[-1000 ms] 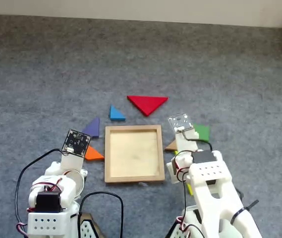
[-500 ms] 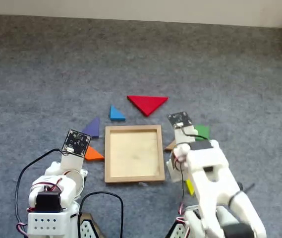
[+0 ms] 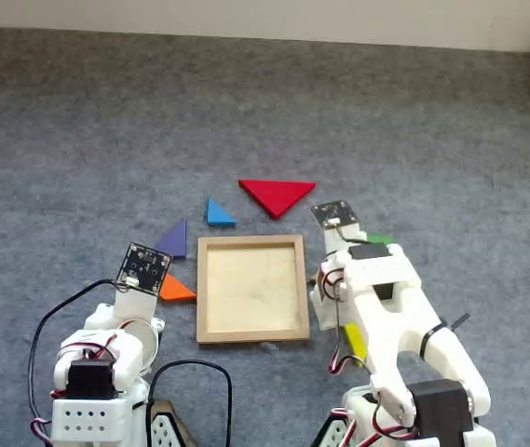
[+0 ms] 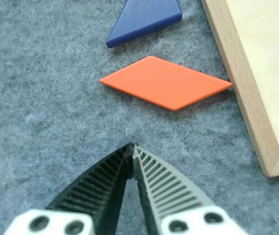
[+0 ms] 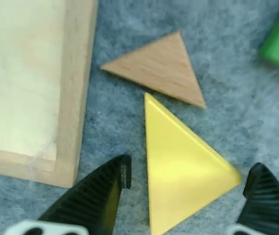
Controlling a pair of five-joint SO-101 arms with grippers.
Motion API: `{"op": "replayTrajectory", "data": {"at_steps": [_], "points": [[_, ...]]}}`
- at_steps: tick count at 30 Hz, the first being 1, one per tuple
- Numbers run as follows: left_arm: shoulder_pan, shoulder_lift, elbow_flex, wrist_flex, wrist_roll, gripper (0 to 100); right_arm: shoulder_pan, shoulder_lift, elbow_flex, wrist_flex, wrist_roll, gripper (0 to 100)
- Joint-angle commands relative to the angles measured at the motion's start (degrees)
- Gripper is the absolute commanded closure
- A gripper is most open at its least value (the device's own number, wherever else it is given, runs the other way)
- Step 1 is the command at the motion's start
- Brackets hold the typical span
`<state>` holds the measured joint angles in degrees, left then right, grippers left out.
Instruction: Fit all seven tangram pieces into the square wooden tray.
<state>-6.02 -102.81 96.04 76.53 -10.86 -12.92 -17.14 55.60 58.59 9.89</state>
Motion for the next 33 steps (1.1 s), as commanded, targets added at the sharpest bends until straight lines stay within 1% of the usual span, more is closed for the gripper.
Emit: {"op": "replayTrajectory", "data": {"at_steps": [1,12,17,21,25,30,33], "points": [[1.01,-1.1,1.1,0.26,0.44,99,0.75,-0.66,0.84,-0.75,-0.35,64.6],[1.01,-1.1,1.1,0.26,0.44,99,0.84,-0.4,2.77,-0.84,-0.44,64.7],[1.01,-1.1,1.1,0.26,0.44,99,0.84,-0.31,3.47,-2.51,-0.53,72.8],[1.01,-1.1,1.1,0.26,0.44,99,0.84,-0.84,3.47,-2.42,-0.53,74.5],[1.01,-1.1,1.1,0.26,0.44,99,0.92,-0.92,2.95,-2.33,-0.62,78.7],[1.01,-1.1,1.1,0.26,0.44,99,0.92,-1.19,2.33,1.54,-0.53,79.6],[1.01,-1.1,1.1,0.26,0.44,99,0.92,-4.62,0.75,2.15,-0.53,80.0]]}}
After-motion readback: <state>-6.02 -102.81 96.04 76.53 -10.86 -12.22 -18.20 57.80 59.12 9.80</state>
